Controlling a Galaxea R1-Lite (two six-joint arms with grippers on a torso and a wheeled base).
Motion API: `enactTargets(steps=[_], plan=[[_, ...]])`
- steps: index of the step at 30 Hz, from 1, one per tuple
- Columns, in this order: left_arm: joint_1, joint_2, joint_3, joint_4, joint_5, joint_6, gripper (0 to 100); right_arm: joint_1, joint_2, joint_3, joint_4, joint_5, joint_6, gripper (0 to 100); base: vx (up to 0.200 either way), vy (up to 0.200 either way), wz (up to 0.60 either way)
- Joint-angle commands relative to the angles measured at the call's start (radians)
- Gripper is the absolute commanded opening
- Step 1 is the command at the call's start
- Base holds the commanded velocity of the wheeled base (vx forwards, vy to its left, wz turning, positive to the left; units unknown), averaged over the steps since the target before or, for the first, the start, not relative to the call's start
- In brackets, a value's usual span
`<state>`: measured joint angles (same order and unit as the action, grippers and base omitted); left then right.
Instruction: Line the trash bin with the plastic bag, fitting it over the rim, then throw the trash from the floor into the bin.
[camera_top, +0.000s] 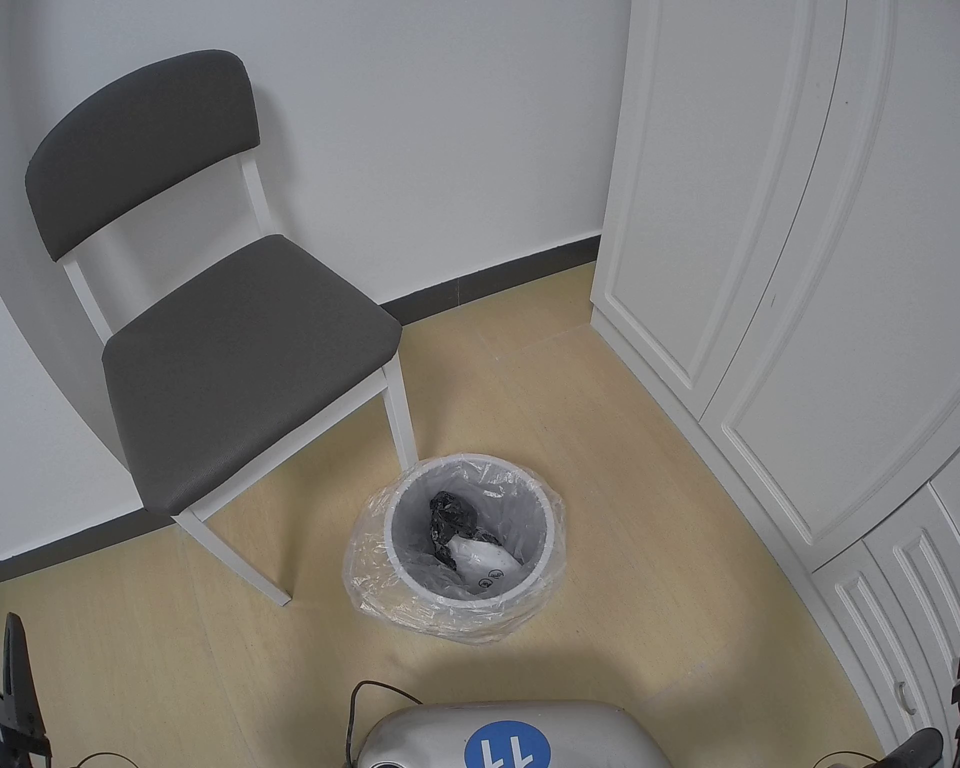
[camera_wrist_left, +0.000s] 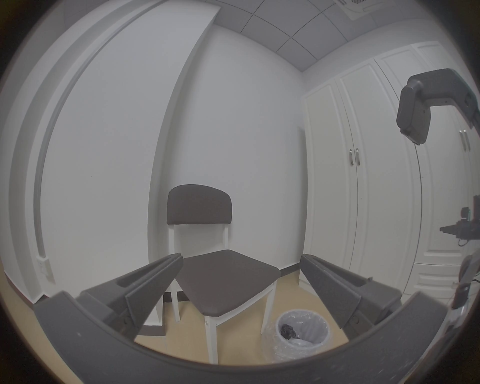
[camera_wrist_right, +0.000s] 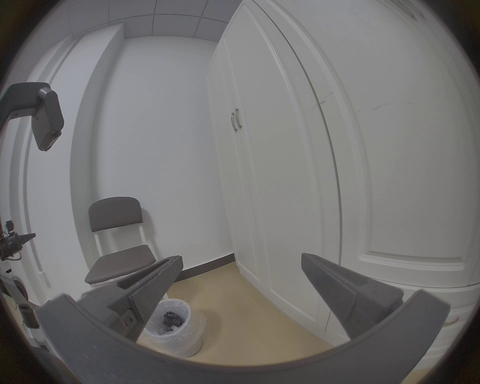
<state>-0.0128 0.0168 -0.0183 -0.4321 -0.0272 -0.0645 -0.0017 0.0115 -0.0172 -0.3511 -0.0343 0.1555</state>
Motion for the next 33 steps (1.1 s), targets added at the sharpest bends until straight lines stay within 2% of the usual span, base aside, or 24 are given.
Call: enactTargets(steps=[1,5,14,17,20,33], plan=[[0.000,-0.017,0.018,0.010,0.007,-0.001,100,0.000,-0.011,0.017,-0.005,-0.009,-0.002,100,0.000,0.000,0.00],[0.000,-0.017,0.018,0.090,0.061,0.014,100,0.000,-0.011,0.017,-0.051,-0.015,-0.002,100,0.000,0.000,0.00],[0.000,-0.017,0.018,0.256,0.075,0.015,100,0.000,-0.011,0.017,-0.121,-0.016,-0.014,100,0.000,0.000,0.00],[0.000,-0.017,0.018,0.303,0.093,0.014,100,0.000,-0.011,0.017,-0.108,-0.042,-0.014,100,0.000,0.000,0.00],[0.000,-0.017,0.018,0.334,0.127,0.014,100,0.000,-0.011,0.017,-0.105,-0.059,-0.016,100,0.000,0.000,0.00],[0.000,-0.017,0.018,0.385,0.136,0.011,100,0.000,-0.011,0.017,-0.031,-0.078,-0.025,100,0.000,0.000,0.00]])
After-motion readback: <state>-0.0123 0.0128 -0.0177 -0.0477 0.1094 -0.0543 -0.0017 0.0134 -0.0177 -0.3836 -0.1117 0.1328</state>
